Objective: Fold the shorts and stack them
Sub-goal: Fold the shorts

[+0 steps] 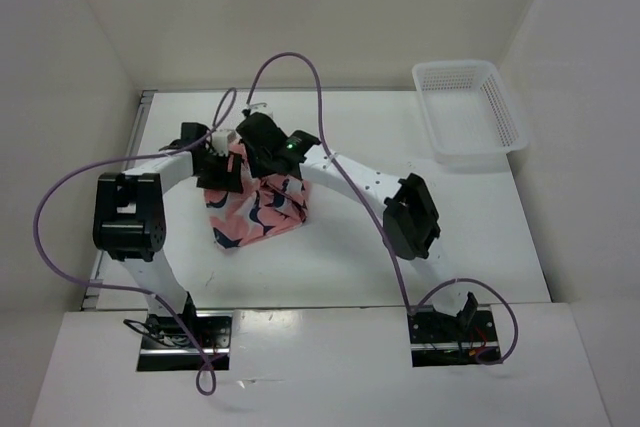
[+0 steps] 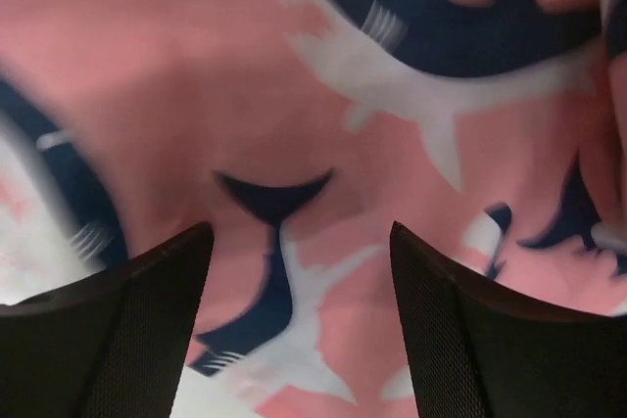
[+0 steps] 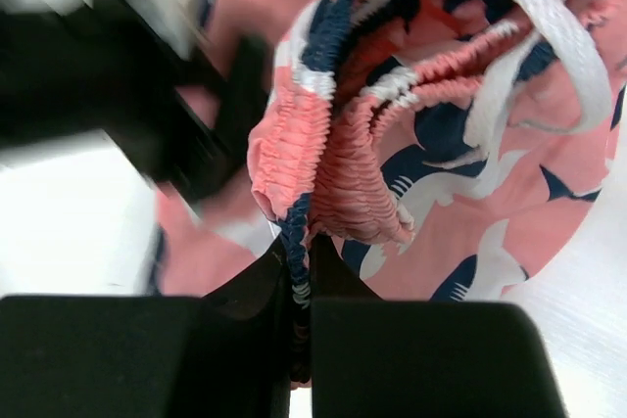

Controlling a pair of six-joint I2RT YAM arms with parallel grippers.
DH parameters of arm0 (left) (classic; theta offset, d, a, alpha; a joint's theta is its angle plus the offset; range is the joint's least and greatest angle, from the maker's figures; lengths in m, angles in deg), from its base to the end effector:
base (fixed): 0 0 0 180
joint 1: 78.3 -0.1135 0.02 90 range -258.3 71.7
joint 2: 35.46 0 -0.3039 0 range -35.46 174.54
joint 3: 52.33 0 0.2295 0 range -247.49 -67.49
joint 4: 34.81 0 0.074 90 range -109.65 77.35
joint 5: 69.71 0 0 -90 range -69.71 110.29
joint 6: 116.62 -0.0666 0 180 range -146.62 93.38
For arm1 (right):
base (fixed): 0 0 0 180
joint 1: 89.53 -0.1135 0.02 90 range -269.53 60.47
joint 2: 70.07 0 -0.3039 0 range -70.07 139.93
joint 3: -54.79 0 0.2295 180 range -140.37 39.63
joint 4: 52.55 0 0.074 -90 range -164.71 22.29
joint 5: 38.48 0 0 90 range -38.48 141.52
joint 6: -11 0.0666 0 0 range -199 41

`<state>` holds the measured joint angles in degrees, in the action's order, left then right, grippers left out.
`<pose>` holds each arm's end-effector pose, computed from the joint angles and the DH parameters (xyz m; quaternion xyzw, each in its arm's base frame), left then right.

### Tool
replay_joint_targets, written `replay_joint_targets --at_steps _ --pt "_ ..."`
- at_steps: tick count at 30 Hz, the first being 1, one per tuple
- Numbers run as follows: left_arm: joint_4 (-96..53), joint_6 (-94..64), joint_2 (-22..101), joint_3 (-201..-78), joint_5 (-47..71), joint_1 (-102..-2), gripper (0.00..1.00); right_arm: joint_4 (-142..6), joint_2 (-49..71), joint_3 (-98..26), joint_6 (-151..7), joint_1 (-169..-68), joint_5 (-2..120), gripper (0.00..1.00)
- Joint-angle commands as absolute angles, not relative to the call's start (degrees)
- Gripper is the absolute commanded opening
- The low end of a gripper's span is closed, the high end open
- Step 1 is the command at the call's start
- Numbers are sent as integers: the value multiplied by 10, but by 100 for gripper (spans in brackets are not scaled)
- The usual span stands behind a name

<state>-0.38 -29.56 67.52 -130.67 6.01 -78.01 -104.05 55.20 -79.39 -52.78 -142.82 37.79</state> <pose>0.3680 -0.0183 0.1951 0.0601 0.9550 -0.1136 0.2673 0.3261 0.4109 0.3033 -0.1660 0.8951 0.1711 0.3768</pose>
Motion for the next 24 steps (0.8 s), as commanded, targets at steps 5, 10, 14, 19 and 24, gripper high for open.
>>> replay_joint_targets --at_steps 5,10,14,19,24 --pt "14 -295 659 -1362 -24 -872 81 -1044 488 -713 -508 -1424 338 0" --pt "114 -370 659 -1442 -28 -888 82 -1038 420 -636 -471 -1391 318 0" --pt "103 -389 682 -1442 50 -858 83 -1044 378 -586 -452 -1386 298 0" --pt "57 -365 733 -1442 77 -838 83 -1052 295 -510 -433 -1339 275 0" --pt "43 -371 745 -1478 89 -790 83 -1074 229 -443 -438 -1274 265 0"
